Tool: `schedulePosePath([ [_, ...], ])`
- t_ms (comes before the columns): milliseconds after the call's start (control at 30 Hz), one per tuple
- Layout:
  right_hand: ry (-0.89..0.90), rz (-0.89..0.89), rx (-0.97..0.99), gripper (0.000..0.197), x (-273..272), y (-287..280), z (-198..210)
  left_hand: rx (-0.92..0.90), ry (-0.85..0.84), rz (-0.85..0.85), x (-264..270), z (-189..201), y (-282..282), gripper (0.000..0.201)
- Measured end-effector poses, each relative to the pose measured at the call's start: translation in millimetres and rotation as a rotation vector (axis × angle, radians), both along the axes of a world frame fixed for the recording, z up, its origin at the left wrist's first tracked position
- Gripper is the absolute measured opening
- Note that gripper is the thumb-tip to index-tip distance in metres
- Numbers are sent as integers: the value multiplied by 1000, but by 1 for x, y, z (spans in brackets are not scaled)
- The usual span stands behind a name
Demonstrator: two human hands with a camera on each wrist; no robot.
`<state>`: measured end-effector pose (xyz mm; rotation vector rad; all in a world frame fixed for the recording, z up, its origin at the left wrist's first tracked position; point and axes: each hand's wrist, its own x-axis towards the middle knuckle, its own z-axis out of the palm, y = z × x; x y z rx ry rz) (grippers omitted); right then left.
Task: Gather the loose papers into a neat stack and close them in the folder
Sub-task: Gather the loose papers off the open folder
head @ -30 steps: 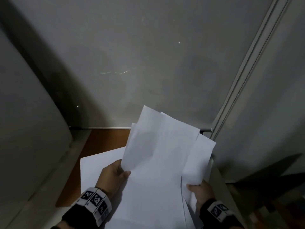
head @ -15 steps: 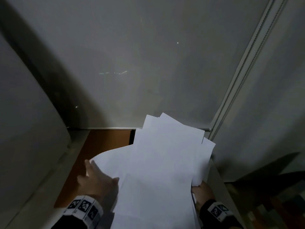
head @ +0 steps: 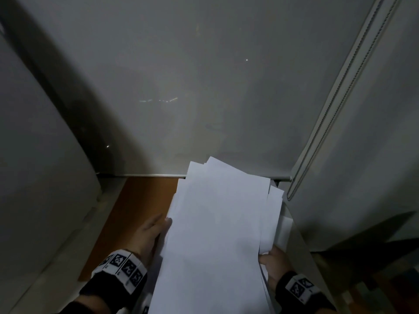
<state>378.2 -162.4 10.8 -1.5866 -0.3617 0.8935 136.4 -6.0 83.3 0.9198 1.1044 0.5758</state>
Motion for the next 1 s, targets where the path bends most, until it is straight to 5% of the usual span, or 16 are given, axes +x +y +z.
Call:
schedulePosePath([
  [67, -1, 2, -25, 30, -1, 2, -2, -6, -62, 26, 6, 1, -1, 102],
  [167, 9, -12, -49, 32, 1, 4, -5, -99, -112, 52, 5, 0, 6, 98],
  [267, 2, -31, -67, 33, 4, 4, -2, -112, 46, -222, -11, 0, 7, 104],
  [367, 5, -17, -45, 35, 2, 4, 8, -72, 246, -444, -16, -2, 1, 88],
  [533, 238, 53, 121, 20, -8, 9, 35, 226, 510, -260, 5, 8, -11, 22],
  [600, 308, 43, 132, 27, -9, 9, 45, 247, 430, -195, 8, 10, -11, 20],
  [733, -209, 136, 149, 37, -3, 11, 62, 247, 153, -95, 1, 15, -5, 20],
  [800, -336, 100, 153, 21, -1, 13, 72, 301, 26, -82, -1, 19, -3, 23],
  [866, -375, 46, 185, 18, 0, 16, 83, 334, -86, -72, -1, 22, -3, 27],
  [1000, -433, -13, 271, 40, -5, 23, 100, 459, -133, -47, -2, 31, 2, 25],
])
